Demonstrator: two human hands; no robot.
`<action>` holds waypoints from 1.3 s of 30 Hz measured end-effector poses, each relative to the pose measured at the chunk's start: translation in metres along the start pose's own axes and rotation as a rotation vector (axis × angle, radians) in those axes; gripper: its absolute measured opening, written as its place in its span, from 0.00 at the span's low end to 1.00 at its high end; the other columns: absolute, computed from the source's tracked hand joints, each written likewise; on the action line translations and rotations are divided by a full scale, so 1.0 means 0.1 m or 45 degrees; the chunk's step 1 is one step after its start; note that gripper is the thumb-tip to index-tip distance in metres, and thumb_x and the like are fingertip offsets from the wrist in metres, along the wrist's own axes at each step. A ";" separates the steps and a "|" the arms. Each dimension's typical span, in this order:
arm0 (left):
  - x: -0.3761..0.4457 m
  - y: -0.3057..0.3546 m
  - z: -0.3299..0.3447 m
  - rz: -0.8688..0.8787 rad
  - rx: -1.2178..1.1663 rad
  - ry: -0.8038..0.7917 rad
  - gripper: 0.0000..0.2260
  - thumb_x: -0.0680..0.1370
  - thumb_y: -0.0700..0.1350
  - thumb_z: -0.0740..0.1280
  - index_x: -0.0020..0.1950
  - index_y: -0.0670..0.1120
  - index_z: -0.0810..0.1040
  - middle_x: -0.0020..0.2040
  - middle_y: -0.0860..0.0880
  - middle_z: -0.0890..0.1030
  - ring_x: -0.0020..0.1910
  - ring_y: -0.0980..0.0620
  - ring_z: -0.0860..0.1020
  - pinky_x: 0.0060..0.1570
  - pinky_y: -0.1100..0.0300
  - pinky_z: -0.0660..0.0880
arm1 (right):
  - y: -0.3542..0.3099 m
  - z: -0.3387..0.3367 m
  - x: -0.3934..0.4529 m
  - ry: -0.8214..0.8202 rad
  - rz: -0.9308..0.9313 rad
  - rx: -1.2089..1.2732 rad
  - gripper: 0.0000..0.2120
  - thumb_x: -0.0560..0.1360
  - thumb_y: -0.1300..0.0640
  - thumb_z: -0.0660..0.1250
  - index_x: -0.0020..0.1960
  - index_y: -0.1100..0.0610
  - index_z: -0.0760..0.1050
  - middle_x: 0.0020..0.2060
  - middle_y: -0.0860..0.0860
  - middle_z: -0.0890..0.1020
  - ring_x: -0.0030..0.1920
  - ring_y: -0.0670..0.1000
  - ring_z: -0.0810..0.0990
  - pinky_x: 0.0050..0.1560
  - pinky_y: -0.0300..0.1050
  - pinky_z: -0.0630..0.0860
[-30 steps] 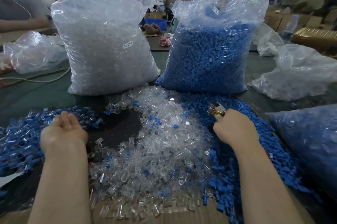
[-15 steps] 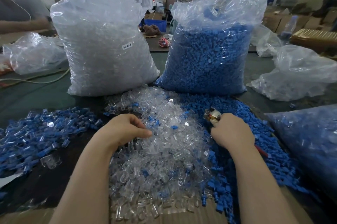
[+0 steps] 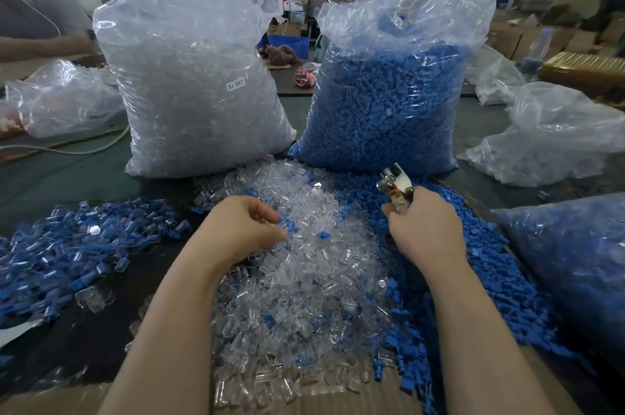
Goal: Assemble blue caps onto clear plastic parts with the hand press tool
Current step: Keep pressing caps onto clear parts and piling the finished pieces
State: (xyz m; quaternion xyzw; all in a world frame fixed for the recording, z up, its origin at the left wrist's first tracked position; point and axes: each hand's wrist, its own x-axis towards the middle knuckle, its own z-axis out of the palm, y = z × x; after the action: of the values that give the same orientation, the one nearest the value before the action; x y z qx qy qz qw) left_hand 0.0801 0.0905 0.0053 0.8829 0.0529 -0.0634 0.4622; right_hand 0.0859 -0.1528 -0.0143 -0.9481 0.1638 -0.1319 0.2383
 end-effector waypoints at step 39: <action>-0.13 0.49 0.55 0.096 -1.302 0.030 0.03 0.75 0.37 0.72 0.47 0.41 0.80 0.34 0.48 0.84 0.35 0.56 0.83 0.36 0.65 0.79 | -0.33 -0.16 -0.20 -0.070 -0.402 1.204 0.04 0.78 0.60 0.68 0.45 0.54 0.77 0.39 0.49 0.84 0.43 0.41 0.82 0.43 0.27 0.74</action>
State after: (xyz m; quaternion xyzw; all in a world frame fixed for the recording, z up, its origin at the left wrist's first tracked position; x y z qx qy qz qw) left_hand 0.0717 0.0172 0.0160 0.5460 0.0505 -0.0026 0.8362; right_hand 0.0706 -0.1249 0.0125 -0.7525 -0.0658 -0.2013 0.6236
